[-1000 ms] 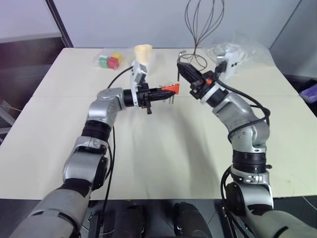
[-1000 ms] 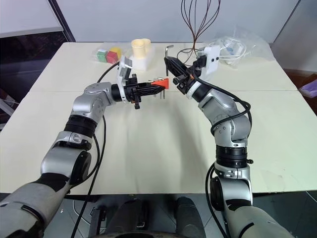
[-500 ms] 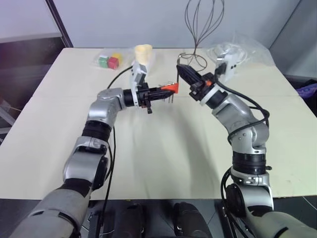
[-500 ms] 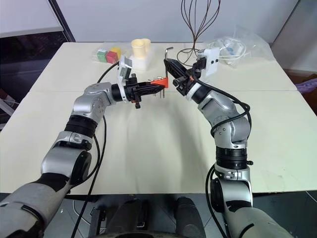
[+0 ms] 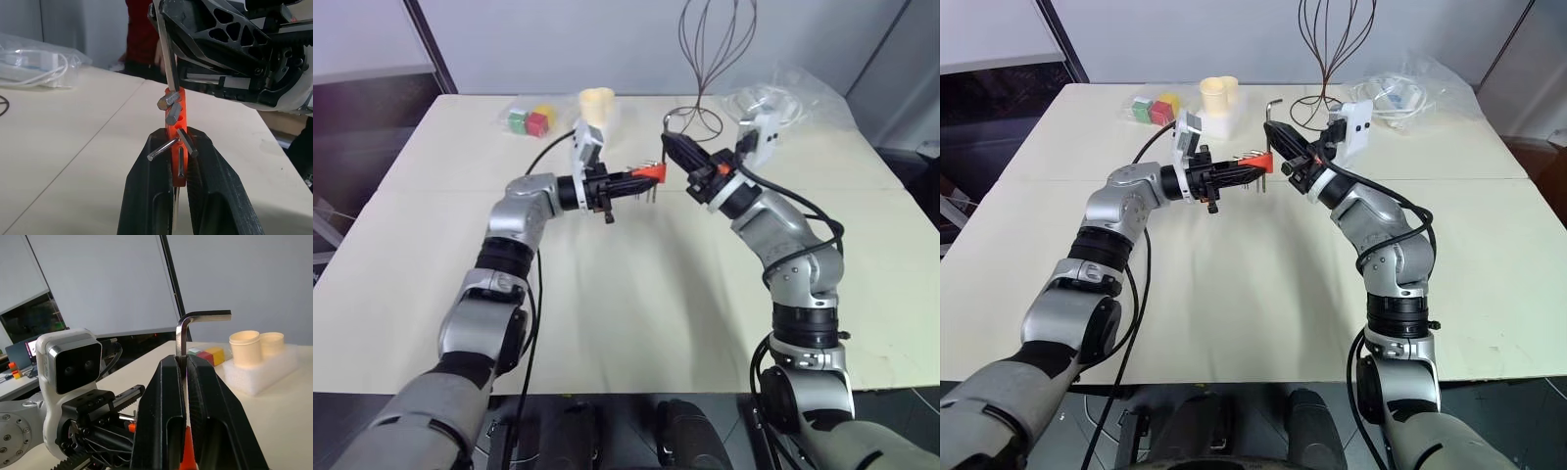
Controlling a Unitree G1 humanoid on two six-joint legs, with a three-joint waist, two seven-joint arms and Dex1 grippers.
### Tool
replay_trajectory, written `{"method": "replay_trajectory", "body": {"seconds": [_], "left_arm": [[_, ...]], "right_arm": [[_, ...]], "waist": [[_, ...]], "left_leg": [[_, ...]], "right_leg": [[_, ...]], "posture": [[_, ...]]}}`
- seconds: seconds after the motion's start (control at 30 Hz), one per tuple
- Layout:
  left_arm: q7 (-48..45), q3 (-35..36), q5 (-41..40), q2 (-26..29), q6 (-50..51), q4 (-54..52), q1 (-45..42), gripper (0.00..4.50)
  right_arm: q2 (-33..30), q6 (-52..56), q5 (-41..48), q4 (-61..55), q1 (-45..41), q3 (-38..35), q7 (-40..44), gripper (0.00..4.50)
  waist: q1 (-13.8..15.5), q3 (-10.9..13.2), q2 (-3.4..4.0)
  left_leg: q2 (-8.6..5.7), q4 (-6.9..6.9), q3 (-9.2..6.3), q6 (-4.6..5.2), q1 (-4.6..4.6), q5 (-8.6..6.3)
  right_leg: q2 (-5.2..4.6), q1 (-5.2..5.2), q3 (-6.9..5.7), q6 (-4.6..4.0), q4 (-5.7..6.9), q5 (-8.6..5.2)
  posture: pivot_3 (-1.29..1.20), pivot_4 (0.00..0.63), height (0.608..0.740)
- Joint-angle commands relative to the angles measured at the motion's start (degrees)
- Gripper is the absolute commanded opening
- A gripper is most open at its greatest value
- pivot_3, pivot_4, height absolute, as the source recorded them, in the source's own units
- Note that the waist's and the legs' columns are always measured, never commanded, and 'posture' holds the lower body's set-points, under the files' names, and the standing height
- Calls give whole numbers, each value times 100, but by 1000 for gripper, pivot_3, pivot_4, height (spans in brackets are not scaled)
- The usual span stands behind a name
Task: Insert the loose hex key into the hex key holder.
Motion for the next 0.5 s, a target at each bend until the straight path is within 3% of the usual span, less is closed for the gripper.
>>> {"method": "replay_trajectory", "body": {"seconds": [0.03,0.5], "left_arm": [[-23,142,-72,-2,-79,-225,-192,0],[47,200,-94,3,-100,-223,-198,0]], "right_arm": [[-26,-84,54,-206,-16,45,20,13],[-136,-190,30,-201,-28,46,61,13]], "waist": [[-1,0,0],[-1,0,0]], "left_leg": [[0,0,0,0,0,0],[0,4,0,0,0,0]], "right_leg": [[0,0,0,0,1,0],[0,-8,0,0,23,0]], "posture": [[0,150,740],[0,150,740]]}}
